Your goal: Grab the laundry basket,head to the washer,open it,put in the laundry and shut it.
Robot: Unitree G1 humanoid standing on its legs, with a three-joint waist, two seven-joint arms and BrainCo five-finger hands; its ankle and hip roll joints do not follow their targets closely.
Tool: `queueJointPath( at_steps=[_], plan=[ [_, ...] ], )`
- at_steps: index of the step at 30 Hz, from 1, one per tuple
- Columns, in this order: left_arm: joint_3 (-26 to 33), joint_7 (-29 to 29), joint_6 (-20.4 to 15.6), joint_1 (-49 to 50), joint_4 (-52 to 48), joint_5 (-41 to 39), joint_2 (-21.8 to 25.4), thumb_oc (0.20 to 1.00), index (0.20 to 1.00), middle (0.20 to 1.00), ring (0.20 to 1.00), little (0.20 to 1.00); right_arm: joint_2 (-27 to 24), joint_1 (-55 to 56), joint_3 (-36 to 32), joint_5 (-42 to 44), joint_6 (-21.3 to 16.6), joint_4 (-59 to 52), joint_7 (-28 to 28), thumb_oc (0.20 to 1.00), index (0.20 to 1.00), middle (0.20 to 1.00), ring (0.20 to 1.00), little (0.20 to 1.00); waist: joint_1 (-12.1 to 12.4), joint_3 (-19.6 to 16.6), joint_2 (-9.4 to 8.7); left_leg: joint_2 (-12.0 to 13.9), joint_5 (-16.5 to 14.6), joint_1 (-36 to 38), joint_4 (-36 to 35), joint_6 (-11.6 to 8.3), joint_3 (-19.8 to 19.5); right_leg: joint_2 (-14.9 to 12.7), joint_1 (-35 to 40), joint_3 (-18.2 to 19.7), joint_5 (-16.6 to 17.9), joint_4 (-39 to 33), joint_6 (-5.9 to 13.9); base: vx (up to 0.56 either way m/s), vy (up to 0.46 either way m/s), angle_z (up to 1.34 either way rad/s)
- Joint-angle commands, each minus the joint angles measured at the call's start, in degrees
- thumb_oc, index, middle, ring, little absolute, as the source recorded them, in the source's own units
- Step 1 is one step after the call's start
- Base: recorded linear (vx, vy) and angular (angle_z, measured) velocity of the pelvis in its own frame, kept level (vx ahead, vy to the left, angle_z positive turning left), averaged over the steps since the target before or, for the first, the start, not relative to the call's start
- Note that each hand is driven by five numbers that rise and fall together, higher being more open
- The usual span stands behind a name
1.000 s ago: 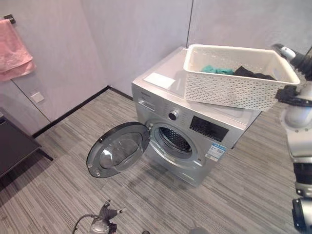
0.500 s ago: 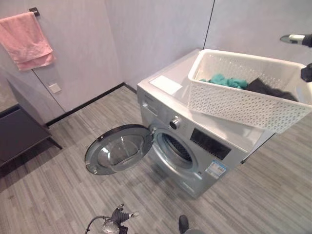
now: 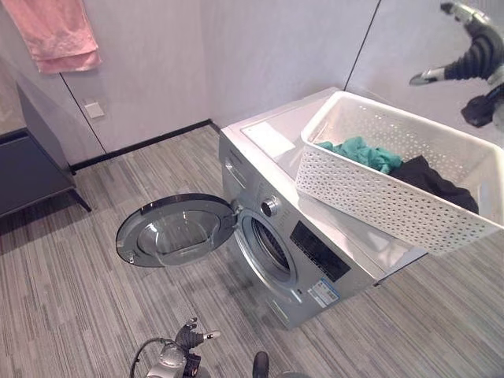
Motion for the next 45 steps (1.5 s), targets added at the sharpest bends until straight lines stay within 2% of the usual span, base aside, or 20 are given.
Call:
queueJointPath(
  at_steps=[1,6,15,26,28,35,45],
  plan=[
    [-2.5,-1.0,-2.0,0.9,0.5,-0.4,1.6,1.0,1.0,1.0,1.0,1.0,1.5,-2.8,-0.6,-1.8,0.1,6.8,1.7,1.0,1.0,1.0,1.0,1.0,0.9,-4.2,-0.55,-2.3,-0.6,4.4,-2.1,3.27,3.9,-7.3,0.6,5.3,-3.9,3.6,7.28,0.11,0.213,-0.58],
    [-1.1,-2.0,-1.8,2.7,3.0,-0.3,1.8,1.0,1.0,1.0,1.0,1.0,4.5,-2.8,1.5,-4.1,1.1,10.9,5.5,1.0,1.0,1.0,1.0,1.0,1.5,-4.9,-0.08,-4.4,-1.4,6.6,-4.0,4.2,6.5,-9.5,0.5,5.6,-3.0,3.8,8.92,0.08,0.159,-0.38],
    [-1.2,-2.6,-1.7,2.4,4.6,0.1,1.4,1.0,1.0,1.0,1.0,1.0,4.8,-2.8,4.0,-5.6,1.4,13.9,9.1,1.0,1.0,1.0,1.0,1.0,1.6,-5.2,-0.39,-5.3,-1.5,5.0,-4.0,4.15,6.0,-10.7,0.3,3.6,-2.3,2.6,9.71,0.03,0.041,0.02],
    [-2.2,-3.4,-1.6,2.2,3.8,-0.6,0.8,1.0,1.0,1.0,1.0,1.0,5.2,-5.5,8.4,-7.2,2.0,17.7,12.4,1.0,1.0,1.0,1.0,1.0,2.5,-4.8,-0.93,-5.1,-1.0,3.4,-4.0,3.81,4.9,-10.5,0.0,2.3,-1.7,1.0,9.76,0.01,-0.005,0.08],
    [-2.3,-3.8,-1.3,2.8,4.1,-0.4,1.0,1.0,1.0,1.0,1.0,1.0,7.9,-4.8,8.6,-9.3,2.6,23.1,13.9,1.0,1.0,1.0,1.0,1.0,3.4,-4.2,-0.96,-4.7,-0.8,2.9,-4.0,3.77,4.2,-10.1,-0.3,1.8,-2.2,1.2,9.51,0.07,-0.044,0.03],
    [-2.7,-4.0,-1.1,3.2,3.8,0.0,1.4,1.0,1.0,1.0,1.0,1.0,11.1,-3.8,8.3,-13.3,3.1,30.5,15.0,1.0,1.0,1.0,1.0,1.0,4.5,-3.4,-0.86,-4.6,-0.5,2.2,-4.0,3.76,2.9,-9.6,-0.2,0.7,-2.5,0.9,9.3,0.03,-0.01,0.06],
    [-2.1,-4.2,-0.9,4.1,3.1,-0.4,2.5,1.0,1.0,1.0,1.0,1.0,10.2,-1.2,10.5,-18.5,3.3,31.8,18.1,1.0,1.0,1.0,1.0,1.0,6.8,-2.1,-1.47,-4.2,0.2,-0.2,-4.0,3.39,1.1,-9.1,-0.9,-1.4,-2.8,0.3,9.07,0.03,-0.023,0.15]
  ],
)
